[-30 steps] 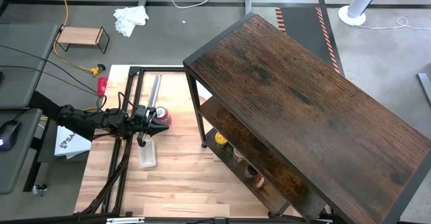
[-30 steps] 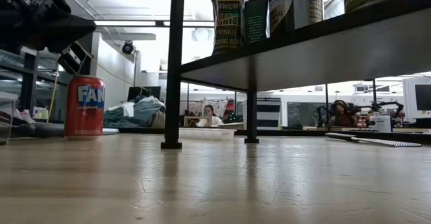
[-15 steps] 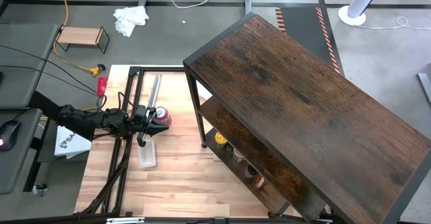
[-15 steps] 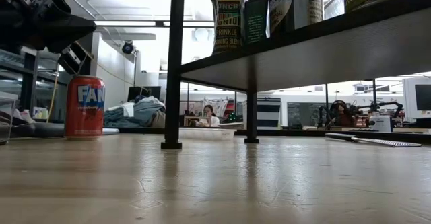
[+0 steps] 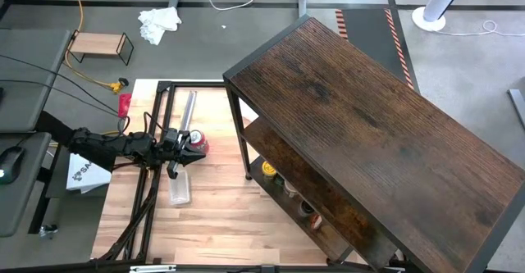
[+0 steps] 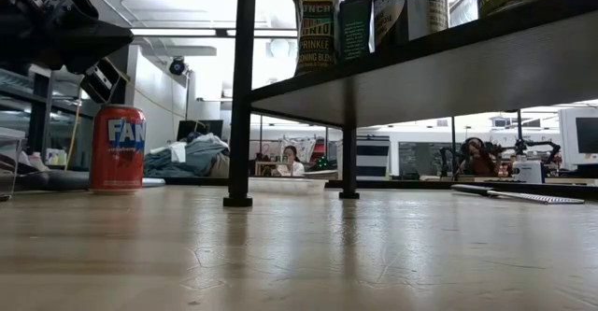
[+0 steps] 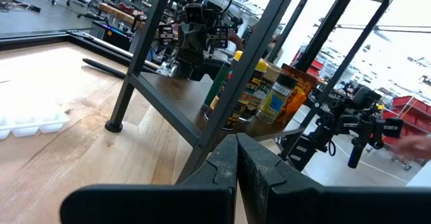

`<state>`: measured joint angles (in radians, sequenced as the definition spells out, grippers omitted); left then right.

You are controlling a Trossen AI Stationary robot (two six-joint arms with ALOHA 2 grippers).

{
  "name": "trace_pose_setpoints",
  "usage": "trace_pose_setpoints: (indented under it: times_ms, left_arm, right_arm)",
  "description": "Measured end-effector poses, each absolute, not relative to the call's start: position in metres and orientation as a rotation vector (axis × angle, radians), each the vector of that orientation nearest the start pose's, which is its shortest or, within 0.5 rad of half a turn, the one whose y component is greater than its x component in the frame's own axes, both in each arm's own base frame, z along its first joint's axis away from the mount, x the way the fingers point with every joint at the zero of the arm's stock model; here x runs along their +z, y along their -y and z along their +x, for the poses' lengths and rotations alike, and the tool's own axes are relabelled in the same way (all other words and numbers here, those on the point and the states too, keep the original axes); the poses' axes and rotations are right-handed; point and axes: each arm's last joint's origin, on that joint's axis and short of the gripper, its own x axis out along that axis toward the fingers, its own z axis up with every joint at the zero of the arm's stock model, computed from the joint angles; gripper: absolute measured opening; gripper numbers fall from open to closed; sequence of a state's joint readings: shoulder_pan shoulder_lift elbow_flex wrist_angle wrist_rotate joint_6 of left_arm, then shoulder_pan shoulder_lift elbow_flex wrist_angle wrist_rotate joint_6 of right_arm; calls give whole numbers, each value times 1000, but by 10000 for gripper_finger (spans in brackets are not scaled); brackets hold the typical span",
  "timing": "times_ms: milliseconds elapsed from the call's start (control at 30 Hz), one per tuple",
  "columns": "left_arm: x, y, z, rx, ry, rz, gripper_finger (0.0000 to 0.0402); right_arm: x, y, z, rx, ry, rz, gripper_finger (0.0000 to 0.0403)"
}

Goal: Shelf spices

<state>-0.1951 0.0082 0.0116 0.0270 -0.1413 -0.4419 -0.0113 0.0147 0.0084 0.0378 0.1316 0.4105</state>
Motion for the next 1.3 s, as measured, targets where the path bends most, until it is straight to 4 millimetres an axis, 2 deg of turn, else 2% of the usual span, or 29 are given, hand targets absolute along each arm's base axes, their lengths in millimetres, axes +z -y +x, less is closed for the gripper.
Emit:
trace_pose_setpoints:
  times_ms: [300, 367, 433, 533, 600, 700, 800, 867, 1000, 1200, 1300]
  left_arm:
    - [169, 15, 96, -60, 18, -447, 1]
    - [169, 15, 96, -60, 18, -447, 1]
    - [169, 15, 96, -60, 17, -447, 1]
    - [169, 15, 96, -60, 18, -447, 1]
    - [169, 15, 96, -60, 18, -447, 1]
    - [169, 15, 96, -60, 18, -447, 1]
    - [169, 15, 96, -60, 18, -447, 1]
    - [169, 15, 96, -60, 18, -447, 1]
    - [169, 15, 96, -60, 18, -447, 1]
    - [169, 15, 96, -58, 18, -447, 1]
    - [173, 12, 96, 32, 71, -435, 1]
  right_arm:
    - [169, 5, 98, -135, 61, 413, 0]
    - [170, 5, 98, -144, 80, 458, 0]
    - [177, 6, 97, -148, 174, 621, 0]
    - [197, 9, 92, -123, 447, 984, 0]
    - [209, 10, 87, -57, 581, 1006, 0]
    - [231, 7, 80, 62, 652, 971, 0]
    - [261, 1, 71, 259, 607, 871, 0]
    - [275, -1, 70, 303, 487, 849, 0]
    - [297, -2, 68, 193, 257, 805, 0]
    - [329, 4, 57, -81, 103, 787, 0]
    - [343, 6, 48, -208, 39, 800, 0]
